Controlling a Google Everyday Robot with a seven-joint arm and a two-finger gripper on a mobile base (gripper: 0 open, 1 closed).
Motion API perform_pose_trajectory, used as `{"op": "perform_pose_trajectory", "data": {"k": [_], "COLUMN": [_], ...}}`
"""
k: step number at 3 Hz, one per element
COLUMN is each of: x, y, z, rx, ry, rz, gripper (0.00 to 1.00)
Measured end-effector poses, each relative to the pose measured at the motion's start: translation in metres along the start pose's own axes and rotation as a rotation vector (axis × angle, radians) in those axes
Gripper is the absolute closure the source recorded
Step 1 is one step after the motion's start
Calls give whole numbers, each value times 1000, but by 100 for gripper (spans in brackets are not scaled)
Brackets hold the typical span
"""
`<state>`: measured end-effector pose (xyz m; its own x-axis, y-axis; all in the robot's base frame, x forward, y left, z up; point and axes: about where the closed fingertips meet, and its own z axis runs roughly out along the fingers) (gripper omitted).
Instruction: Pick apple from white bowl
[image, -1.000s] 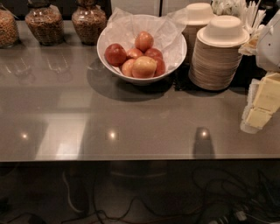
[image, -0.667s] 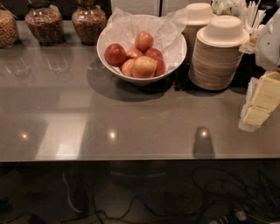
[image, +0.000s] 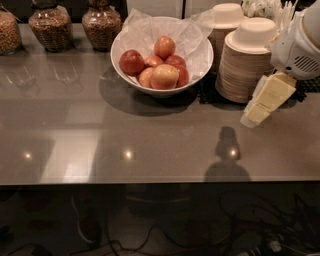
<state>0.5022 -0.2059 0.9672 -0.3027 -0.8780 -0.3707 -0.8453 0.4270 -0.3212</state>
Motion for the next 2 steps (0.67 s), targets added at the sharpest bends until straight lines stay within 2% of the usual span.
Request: {"op": "perform_pose_trajectory", "data": {"k": [1,2], "x": [-31,-66], "y": [-27,-45], "z": [21,42], "rx": [31,25], "ry": [-98,-161], "rz": [33,43], "gripper": [0,0]}}
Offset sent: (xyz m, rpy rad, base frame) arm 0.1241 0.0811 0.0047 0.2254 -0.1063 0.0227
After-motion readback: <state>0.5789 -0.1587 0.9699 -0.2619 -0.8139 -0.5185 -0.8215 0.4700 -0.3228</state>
